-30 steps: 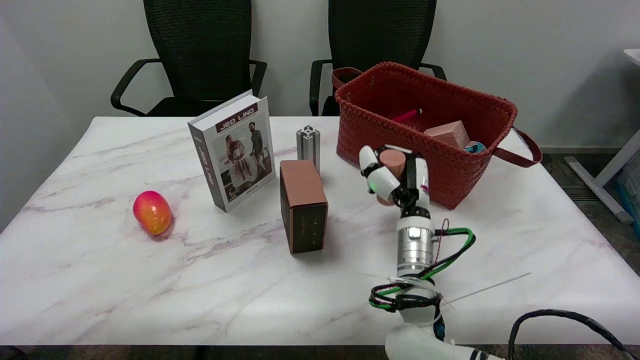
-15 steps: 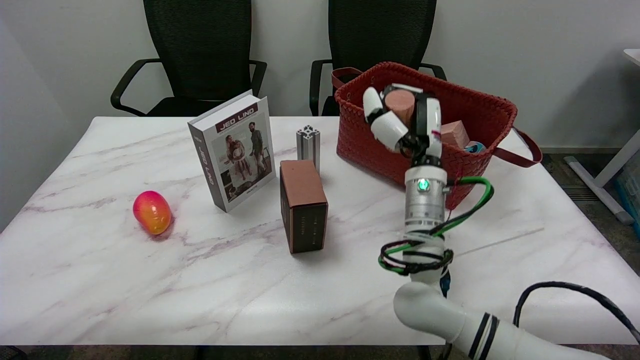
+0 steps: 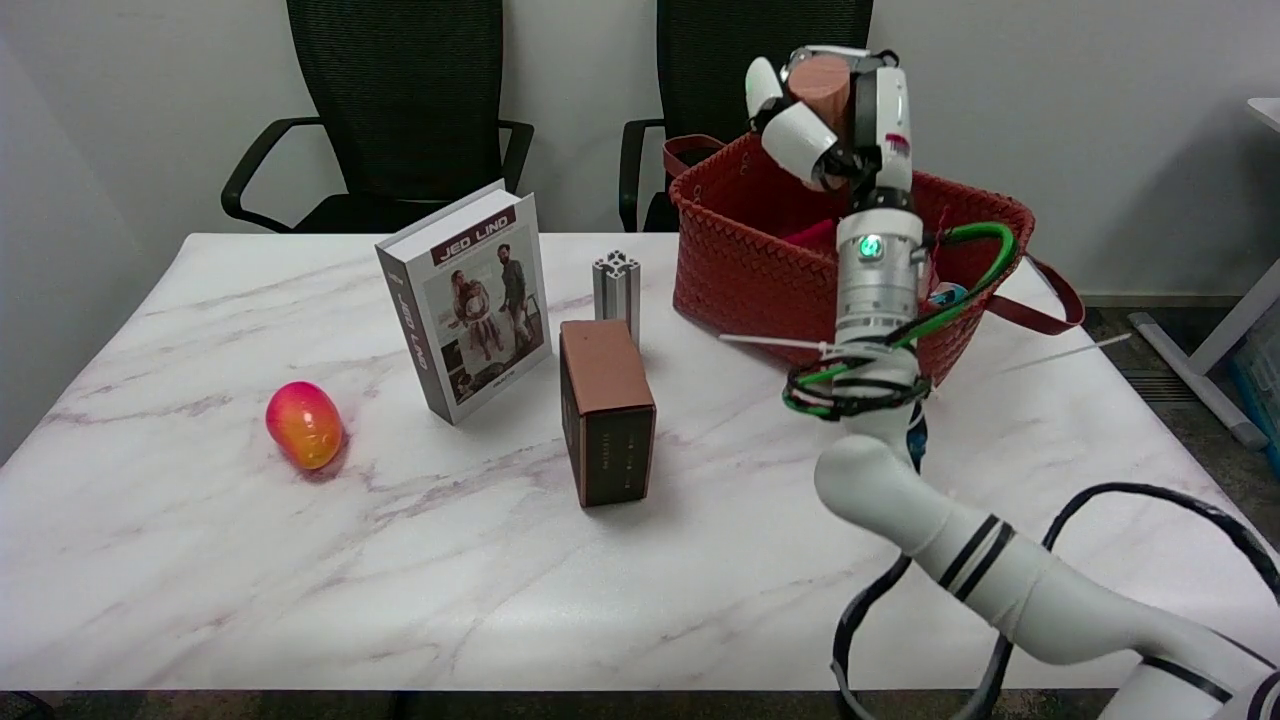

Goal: Place the wooden cylinder into the brown storage basket.

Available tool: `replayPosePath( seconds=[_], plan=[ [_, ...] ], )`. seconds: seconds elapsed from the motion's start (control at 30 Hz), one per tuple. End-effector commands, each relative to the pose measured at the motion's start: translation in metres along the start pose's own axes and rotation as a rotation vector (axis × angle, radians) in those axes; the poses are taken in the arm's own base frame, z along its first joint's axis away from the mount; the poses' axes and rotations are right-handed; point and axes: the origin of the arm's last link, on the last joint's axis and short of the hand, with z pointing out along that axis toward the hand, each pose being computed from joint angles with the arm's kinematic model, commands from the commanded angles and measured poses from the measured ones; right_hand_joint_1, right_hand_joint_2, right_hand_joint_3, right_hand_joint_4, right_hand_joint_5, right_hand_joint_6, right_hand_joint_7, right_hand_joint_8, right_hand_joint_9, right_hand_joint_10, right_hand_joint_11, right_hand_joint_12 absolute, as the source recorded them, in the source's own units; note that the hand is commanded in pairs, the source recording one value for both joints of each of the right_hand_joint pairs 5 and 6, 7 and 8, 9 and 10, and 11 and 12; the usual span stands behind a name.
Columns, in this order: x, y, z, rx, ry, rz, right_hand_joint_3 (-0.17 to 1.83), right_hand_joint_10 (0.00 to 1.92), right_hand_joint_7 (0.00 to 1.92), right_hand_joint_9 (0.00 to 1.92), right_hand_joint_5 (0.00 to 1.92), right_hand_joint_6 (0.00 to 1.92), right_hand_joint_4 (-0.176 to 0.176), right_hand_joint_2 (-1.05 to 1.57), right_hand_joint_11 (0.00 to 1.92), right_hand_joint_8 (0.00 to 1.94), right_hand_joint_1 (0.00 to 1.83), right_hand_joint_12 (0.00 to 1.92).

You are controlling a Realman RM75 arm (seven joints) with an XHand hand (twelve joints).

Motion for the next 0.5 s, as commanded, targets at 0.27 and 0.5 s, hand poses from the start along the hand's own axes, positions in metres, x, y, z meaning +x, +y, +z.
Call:
replayPosePath(
  seconds=[0.27, 0.5],
  plan=[
    [0.017, 0.074, 0.099, -0.143, -0.067, -0.387, 0.61, 1.79, 1.81, 1.79, 1.72, 1.72, 0.000, 1.32, 1.90, 1.81, 0.90, 1.90],
    [0.013, 0.108, 0.089, -0.238, -0.123, -0.452, 0.61, 1.76, 1.77, 1.76, 1.62, 1.62, 0.000, 1.29, 1.87, 1.77, 0.93, 1.87]
  ],
)
